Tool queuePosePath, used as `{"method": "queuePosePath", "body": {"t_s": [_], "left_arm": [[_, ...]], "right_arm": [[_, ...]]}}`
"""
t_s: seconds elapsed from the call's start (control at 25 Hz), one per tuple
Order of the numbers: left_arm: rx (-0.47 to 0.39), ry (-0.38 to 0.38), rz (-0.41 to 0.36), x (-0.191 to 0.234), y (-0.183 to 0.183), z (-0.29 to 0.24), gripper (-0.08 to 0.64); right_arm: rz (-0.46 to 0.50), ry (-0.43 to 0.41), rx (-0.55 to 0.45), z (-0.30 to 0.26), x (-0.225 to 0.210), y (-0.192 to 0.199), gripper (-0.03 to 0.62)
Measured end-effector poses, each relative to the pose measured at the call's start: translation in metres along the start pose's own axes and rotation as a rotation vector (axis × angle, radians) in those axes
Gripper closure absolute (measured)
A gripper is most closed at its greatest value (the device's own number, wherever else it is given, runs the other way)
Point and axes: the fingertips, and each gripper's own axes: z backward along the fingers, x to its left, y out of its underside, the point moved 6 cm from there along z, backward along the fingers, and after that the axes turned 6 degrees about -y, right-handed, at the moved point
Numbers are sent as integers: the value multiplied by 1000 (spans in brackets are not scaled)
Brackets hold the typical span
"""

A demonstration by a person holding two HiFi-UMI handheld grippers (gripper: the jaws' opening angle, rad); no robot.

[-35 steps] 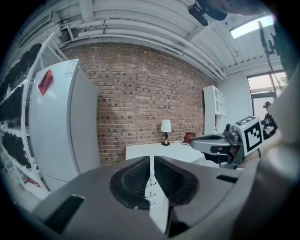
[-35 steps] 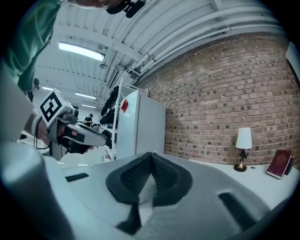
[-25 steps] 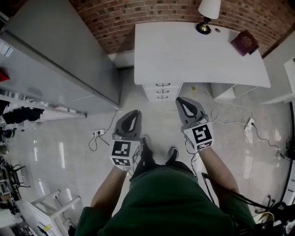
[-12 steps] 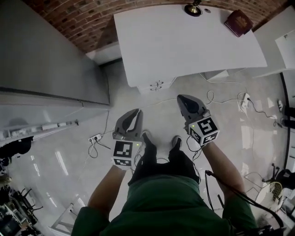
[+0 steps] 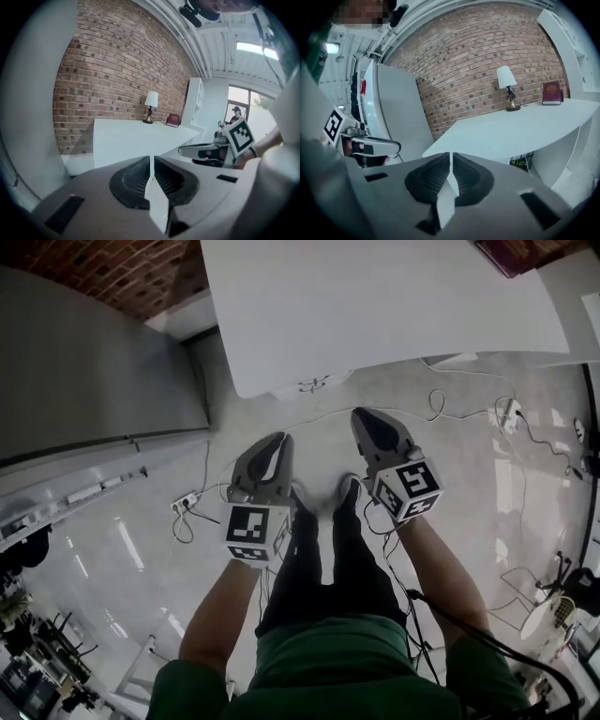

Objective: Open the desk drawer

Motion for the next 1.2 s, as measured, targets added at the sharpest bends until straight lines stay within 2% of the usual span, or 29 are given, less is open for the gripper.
{"method": "queuePosePath", "body": {"t_s": [0.32,0.44,0.84,0.96,1.08,1.2], "left_arm": [[82,45,77,-12,56,-59,538],[113,38,76,-12,75,-59,538],[164,41,101,-7,118,-58,538],[161,30,117,-2,127,-58,538],[155,24,124,5,136,-56,538],[156,15,135,16,147,-56,538]], "right_arm": [[-99,-28,58,-36,-50,81,569],[-205,-32,59,-50,-59,107,555],[-660,-50,-67,-116,-84,157,526],[-736,-47,-80,-136,-89,171,523],[-819,-83,-111,-159,-84,182,511],[-858,-101,-126,-180,-82,192,494]]}}
